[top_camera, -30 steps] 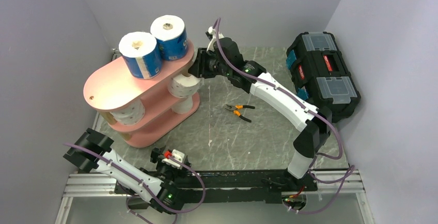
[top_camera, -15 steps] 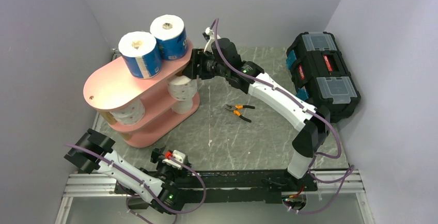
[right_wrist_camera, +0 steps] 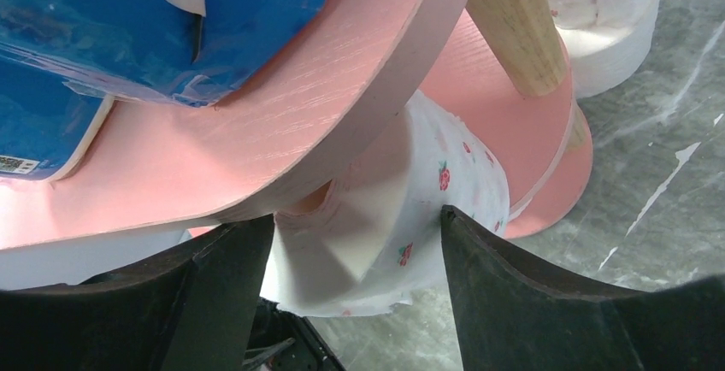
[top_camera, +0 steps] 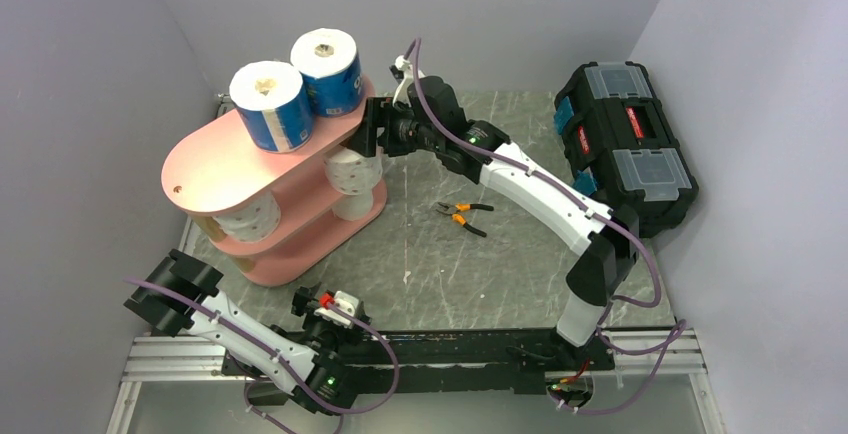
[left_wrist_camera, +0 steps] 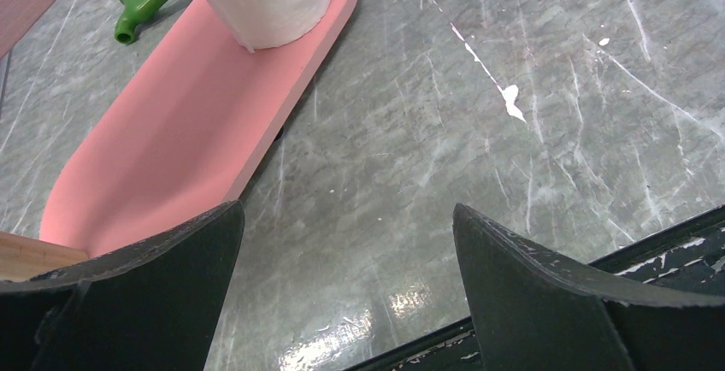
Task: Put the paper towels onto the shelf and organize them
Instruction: Place the paper towel on the shelf.
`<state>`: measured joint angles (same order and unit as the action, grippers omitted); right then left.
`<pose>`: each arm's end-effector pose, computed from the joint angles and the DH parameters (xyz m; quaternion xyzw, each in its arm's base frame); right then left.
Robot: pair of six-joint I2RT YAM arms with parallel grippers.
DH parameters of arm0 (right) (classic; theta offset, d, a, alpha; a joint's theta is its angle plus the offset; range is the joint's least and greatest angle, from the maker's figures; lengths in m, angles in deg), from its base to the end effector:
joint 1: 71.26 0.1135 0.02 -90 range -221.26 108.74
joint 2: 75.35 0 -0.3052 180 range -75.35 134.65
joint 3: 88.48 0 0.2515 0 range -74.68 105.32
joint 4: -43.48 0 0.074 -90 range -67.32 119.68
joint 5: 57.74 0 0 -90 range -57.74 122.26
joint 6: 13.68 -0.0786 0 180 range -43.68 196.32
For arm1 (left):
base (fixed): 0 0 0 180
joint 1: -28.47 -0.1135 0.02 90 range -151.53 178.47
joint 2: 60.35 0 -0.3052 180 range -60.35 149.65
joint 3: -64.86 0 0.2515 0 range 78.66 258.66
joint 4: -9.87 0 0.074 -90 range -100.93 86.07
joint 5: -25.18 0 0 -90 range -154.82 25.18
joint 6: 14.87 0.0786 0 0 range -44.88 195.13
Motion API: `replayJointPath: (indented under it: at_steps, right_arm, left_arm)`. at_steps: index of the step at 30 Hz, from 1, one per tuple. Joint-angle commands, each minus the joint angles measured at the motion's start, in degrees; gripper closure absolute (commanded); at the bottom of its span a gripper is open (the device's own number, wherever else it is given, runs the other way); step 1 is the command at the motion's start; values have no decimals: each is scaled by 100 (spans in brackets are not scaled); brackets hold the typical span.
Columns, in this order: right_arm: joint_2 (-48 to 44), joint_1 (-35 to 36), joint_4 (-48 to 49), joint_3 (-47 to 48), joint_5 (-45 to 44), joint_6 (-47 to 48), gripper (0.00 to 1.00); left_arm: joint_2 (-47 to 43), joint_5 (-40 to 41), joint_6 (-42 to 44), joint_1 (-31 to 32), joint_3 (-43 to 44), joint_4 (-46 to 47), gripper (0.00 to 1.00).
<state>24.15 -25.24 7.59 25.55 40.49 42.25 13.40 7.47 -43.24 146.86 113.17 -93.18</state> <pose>0.3080 0.3354 0.4223 -0.1260 0.8151 0.4072 0.3924 0.0180 -0.1243 0.2218 0.1945 0.7624 -0.0305 0.6165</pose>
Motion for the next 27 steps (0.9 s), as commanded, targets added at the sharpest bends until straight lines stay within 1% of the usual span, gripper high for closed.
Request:
replayJointPath:
  at_steps: [1, 7, 15, 23, 27]
  right_arm:
    - [-305, 6, 732, -147, 31, -48, 24]
    - [-585, -20, 1264, -676, 237, -82, 19]
    - [-557, -30, 1770, -864, 899, -302, 19]
    - [-489, -7, 2004, -1014, 1263, -643, 20]
    - [-494, 43, 2031, -1140, 1320, -659, 21]
  left_arm:
    - [25, 47, -1321, 57, 126, -109, 1]
    - [55, 42, -1305, 60, 143, -109, 1]
    - [61, 34, -1285, 68, 162, -109, 1]
    - [74, 35, -1285, 67, 162, -109, 1]
    - [77, 42, -1292, 67, 162, -105, 1]
